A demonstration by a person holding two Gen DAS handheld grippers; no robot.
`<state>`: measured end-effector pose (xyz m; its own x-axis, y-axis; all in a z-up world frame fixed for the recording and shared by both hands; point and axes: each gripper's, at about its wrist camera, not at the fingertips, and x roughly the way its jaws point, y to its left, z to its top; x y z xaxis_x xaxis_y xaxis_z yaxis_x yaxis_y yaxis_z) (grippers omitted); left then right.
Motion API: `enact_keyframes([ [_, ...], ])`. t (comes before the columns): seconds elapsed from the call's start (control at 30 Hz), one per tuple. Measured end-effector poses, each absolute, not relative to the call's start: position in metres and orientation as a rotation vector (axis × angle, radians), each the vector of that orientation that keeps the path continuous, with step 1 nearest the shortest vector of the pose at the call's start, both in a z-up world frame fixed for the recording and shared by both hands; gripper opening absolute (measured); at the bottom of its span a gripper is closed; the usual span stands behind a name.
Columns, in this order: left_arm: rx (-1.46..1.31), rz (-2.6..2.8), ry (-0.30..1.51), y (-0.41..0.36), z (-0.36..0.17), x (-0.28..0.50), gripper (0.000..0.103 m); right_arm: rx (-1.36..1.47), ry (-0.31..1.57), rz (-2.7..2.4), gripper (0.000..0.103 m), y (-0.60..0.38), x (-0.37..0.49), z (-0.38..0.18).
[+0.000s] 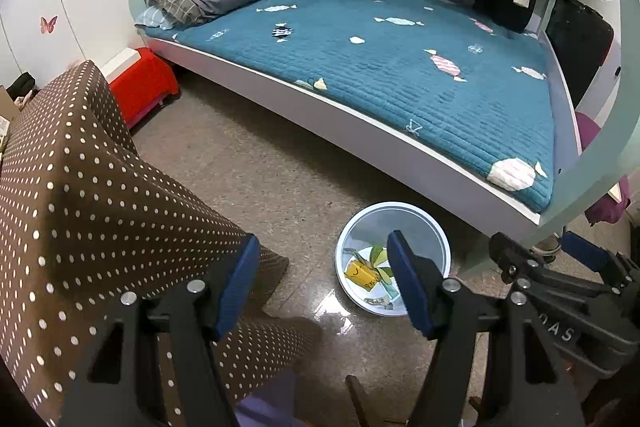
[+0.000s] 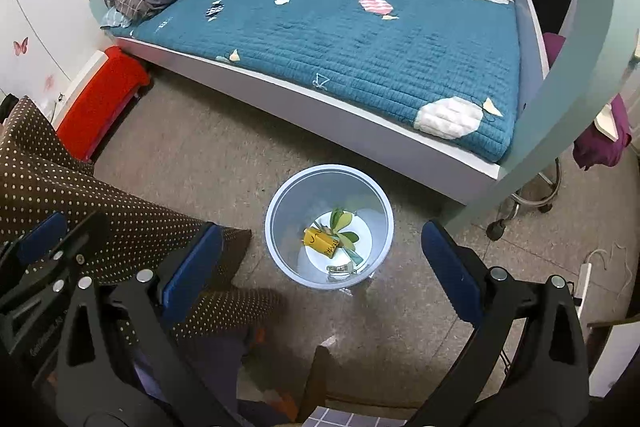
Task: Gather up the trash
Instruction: 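Open the right gripper dropping the plush toy while the left gripper drops the wrapper into the bucket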
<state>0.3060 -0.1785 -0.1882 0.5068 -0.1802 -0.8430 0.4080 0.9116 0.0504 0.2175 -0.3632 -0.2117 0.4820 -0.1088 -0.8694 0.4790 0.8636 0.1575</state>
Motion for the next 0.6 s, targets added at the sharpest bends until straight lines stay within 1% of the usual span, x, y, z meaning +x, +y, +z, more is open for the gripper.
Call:
enact_keyframes([
  [0.6,0.227,-0.357,0.906,-0.152,-0.157,0.266,0.065,0.390,0.932,-0.381,0.098,-0.341,0.179,-0.171],
])
